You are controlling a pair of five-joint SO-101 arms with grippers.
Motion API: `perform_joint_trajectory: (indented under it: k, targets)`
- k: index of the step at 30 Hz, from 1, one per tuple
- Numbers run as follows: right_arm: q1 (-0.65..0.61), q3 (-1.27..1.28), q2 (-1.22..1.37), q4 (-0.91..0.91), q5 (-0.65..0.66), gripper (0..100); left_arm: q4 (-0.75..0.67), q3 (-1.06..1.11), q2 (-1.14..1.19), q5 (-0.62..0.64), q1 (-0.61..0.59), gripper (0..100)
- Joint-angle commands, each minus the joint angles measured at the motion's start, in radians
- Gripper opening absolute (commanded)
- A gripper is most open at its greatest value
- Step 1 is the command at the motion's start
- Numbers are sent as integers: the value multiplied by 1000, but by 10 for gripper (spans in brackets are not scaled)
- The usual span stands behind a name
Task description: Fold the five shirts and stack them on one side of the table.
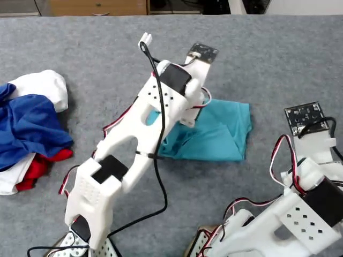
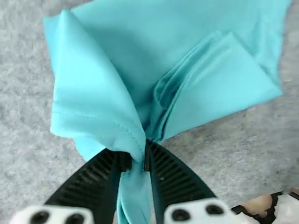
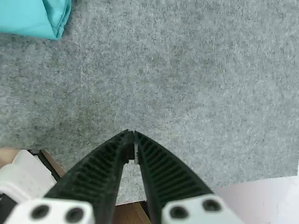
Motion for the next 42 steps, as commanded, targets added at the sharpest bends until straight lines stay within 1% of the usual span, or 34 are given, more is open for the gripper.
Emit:
perform_joint_trajectory:
  k: [1,5,9,16,20,26,32,42]
  targets:
    - [18,-21,-8,-2,8,2,11,-68,-13,-2,54,18]
    - [18,-1,-8,-2,8,2,11,-69,-13,0,97,18]
    - [19,1,-8,-2,5,2,3,-83,-13,0,106,18]
    - [19,1,-8,-2,2,2,5,-212,-13,2,112,18]
    - [19,1,-8,-2,2,2,3,-222,-10,2,117,18]
    - [19,1,-8,-2,2,2,-6,-252,74,2,144,18]
    - [19,1,-8,-2,2,2,-71,-310,185,2,146,18]
    - [19,1,-8,-2,2,2,-77,-457,314,23,193,18]
